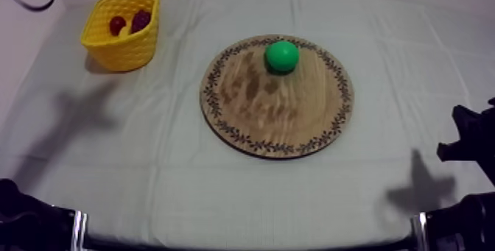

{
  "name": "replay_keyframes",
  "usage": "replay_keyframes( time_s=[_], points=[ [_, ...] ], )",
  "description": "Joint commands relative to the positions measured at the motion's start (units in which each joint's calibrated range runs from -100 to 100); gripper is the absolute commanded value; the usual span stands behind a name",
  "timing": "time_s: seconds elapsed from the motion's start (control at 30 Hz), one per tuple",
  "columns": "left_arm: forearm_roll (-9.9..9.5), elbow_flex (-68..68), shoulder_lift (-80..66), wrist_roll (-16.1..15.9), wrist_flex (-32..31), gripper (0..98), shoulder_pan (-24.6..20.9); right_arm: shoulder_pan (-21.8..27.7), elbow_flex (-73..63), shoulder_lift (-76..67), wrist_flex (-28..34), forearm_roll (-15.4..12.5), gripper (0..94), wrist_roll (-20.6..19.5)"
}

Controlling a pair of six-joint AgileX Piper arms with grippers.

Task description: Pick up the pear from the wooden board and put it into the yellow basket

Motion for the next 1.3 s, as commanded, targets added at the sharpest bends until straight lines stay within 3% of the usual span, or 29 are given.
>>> replay_keyframes(
  time_s=[0.0,0.2,0.6,0.77,0.97,1.27],
  points=[
    [0.75,-6.42,5.20,-0.45,1.63,0.0,0.70,0.03,0.00,-0.05,0.03,0.02,0.3,0.01],
    [3.25,-17.63,14.36,-2.18,8.53,0.0,3.04,0.03,0.00,-0.05,0.03,0.02,0.3,0.01],
    [3.36,-37.85,29.95,1.37,16.60,0.0,8.97,0.03,0.00,-0.05,0.03,0.02,0.3,0.01],
    [2.15,-45.28,36.45,5.35,19.26,0.0,11.24,0.03,0.00,-0.05,0.03,0.02,0.3,0.01],
    [-0.46,-52.95,43.81,12.35,22.21,0.0,13.24,0.03,0.00,-0.05,0.03,0.02,0.3,0.01],
    [-2.47,-57.44,51.40,21.15,23.49,0.0,13.40,0.03,0.00,-0.05,0.03,0.02,0.3,0.01]
  ],
)
